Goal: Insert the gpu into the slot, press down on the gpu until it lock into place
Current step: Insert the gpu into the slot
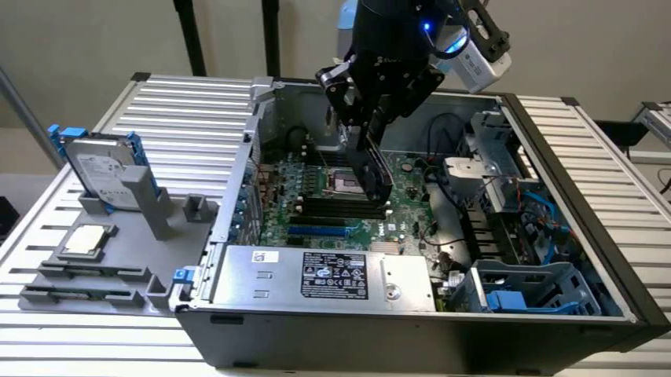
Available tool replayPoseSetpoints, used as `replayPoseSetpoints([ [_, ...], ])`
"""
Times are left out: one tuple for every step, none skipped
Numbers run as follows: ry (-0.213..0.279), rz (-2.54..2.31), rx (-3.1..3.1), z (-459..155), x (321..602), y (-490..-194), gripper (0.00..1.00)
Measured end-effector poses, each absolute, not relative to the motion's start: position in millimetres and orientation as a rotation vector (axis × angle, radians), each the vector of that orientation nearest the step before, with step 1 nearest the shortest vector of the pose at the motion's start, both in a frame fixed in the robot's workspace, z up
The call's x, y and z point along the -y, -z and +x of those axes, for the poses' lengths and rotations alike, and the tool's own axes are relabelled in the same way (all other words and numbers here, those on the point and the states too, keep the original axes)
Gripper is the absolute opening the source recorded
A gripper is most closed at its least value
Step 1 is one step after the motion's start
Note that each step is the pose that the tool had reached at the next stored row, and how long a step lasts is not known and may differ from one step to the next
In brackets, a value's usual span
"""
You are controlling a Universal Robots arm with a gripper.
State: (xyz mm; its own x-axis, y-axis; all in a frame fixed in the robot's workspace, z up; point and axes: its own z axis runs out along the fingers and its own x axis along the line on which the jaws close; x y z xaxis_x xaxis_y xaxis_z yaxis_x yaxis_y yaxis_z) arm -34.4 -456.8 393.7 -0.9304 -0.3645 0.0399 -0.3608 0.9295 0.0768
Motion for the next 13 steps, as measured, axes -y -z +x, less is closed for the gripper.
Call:
replayPoseSetpoints([
  [0.105, 0.598, 3.027, -34.4, 456.8, -393.2, 0.26],
  [0.104, 0.625, 3.021, -34.4, 456.8, -392.8, 0.26],
  [0.103, 0.652, 3.015, -34.4, 456.8, -392.5, 0.26],
  [0.102, 0.679, 3.008, -34.4, 456.8, -392.1, 0.26],
  [0.101, 0.706, 3.002, -34.4, 456.8, -391.6, 0.26],
  [0.100, 0.732, 2.995, -34.4, 456.8, -391.2, 0.26],
  [0.100, 0.762, 2.987, -34.4, 456.8, -390.8, 0.26],
  [0.099, 0.787, 2.979, -34.4, 456.8, -390.4, 0.26],
  [0.098, 0.814, 2.972, -34.4, 456.7, -389.9, 0.26],
  [0.097, 0.841, 2.964, -34.4, 456.7, -389.4, 0.26],
  [0.096, 0.867, 2.956, -34.4, 456.7, -388.9, 0.26],
  [0.095, 0.894, 2.947, -34.4, 456.7, -388.3, 0.26],
  [0.094, 0.921, 2.939, -34.4, 456.7, -387.7, 0.26],
])
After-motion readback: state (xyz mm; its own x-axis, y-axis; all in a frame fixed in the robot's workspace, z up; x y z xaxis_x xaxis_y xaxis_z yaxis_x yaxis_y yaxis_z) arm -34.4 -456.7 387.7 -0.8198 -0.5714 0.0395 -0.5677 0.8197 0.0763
